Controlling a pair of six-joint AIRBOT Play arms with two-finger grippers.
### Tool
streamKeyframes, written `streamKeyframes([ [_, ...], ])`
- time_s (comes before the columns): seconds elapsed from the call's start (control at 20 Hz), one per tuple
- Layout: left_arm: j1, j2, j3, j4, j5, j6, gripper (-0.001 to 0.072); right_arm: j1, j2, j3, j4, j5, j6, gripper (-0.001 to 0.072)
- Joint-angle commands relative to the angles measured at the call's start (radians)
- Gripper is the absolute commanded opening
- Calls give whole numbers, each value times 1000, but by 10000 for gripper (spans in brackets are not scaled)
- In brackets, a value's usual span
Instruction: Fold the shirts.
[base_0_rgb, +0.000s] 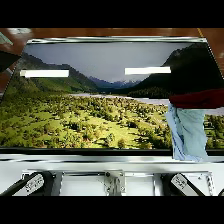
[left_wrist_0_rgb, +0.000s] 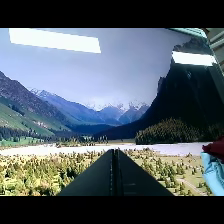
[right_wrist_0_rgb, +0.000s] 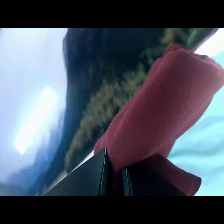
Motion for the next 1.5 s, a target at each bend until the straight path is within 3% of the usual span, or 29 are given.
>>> streamKeyframes([
  [0.0,-1,0,0,0,0,0,41,-24,3,0,-31,-64,53,67],
  [0.1,0,1,0,0,0,0,41,-24,3,0,-85,-6,97,67],
  [0.4,0,0,0,0,4,0,41,-24,32,0,-264,389,130,67],
  [0.6,0,1,0,0,3,0,41,-23,55,-35,-504,615,139,67],
  [0.7,-1,1,0,0,0,0,41,-23,89,-140,-558,600,140,67],
  [0.95,-1,1,0,0,0,8,41,-23,118,-423,-517,444,159,69],
  [1.0,-1,1,0,0,0,8,42,-23,118,-456,-516,417,159,97],
  [1.05,-1,1,0,0,0,7,41,-24,118,-472,-516,386,159,249],
  [1.1,-1,1,0,0,0,8,42,-23,118,-475,-512,364,149,559],
  [1.15,-1,1,0,0,0,8,41,-24,118,-469,-489,351,120,640],
  [1.25,-4,-3,-1,1,0,8,41,-24,118,-429,-449,331,85,639],
  [1.35,-39,-21,0,43,-18,8,41,-23,118,-316,-344,291,-24,639],
  [1.45,-139,-54,0,194,-73,-5,41,19,118,-166,-282,248,-85,638],
])
